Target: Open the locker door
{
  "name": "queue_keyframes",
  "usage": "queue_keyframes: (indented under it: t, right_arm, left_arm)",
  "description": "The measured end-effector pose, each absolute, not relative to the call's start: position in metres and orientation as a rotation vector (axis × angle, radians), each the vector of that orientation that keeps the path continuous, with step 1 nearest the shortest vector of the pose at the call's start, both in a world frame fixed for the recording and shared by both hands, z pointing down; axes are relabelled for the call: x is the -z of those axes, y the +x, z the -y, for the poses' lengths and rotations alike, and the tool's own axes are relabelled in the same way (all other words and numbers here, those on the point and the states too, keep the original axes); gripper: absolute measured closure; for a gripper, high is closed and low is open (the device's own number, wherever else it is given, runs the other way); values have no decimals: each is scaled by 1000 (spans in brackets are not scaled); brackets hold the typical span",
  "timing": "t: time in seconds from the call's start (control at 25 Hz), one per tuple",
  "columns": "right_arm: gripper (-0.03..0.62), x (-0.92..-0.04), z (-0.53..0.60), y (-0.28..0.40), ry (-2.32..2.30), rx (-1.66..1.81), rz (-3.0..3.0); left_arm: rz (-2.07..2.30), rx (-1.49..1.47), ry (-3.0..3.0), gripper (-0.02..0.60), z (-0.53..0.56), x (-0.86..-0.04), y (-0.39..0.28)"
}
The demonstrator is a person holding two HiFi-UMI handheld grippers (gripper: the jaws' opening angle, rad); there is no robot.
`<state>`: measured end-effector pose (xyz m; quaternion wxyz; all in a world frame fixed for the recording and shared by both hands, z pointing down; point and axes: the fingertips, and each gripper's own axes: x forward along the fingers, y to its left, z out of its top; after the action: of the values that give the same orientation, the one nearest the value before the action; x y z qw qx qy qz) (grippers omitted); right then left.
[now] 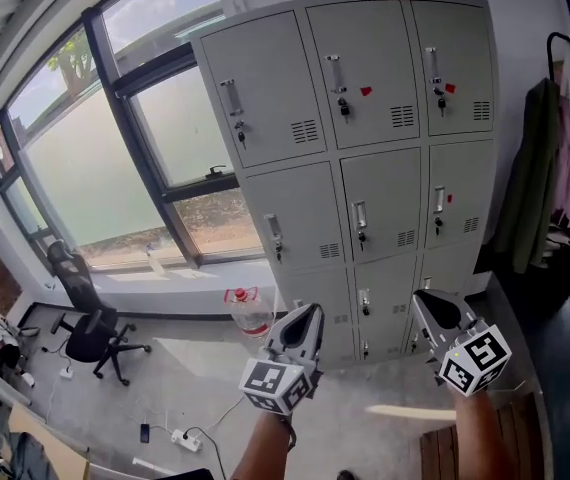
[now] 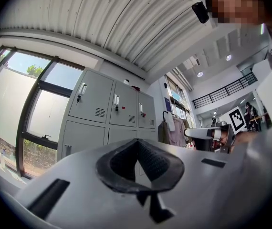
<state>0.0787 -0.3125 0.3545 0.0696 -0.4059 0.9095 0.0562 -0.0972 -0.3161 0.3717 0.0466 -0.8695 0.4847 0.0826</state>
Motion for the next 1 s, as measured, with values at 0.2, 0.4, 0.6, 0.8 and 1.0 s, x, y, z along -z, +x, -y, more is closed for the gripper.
queue_keyframes:
  t: [0.2, 0.4, 0.6, 0.8, 1.0]
  right_arm:
    - [599, -353, 353, 58, -1239, -182, -2722]
    - [599, -361, 388, 46, -1267, -164, -2720]
    - [599, -360, 430, 42, -1271, -155, -2716]
    - [599, -368, 479, 38, -1247, -148, -2735]
    - [599, -373, 533, 38, -1207, -151, -2765]
  left_arm:
    - [-1441, -266, -2667, 575, 356, -370, -116]
    - [-1413, -257, -2699, 575, 396, -377, -122]
    - [-1403, -254, -2714, 575, 435, -380, -122]
    - [-1429, -261, -2702, 575, 482, -384, -125]
    - [-1449, -270, -2680, 575, 529, -384, -117]
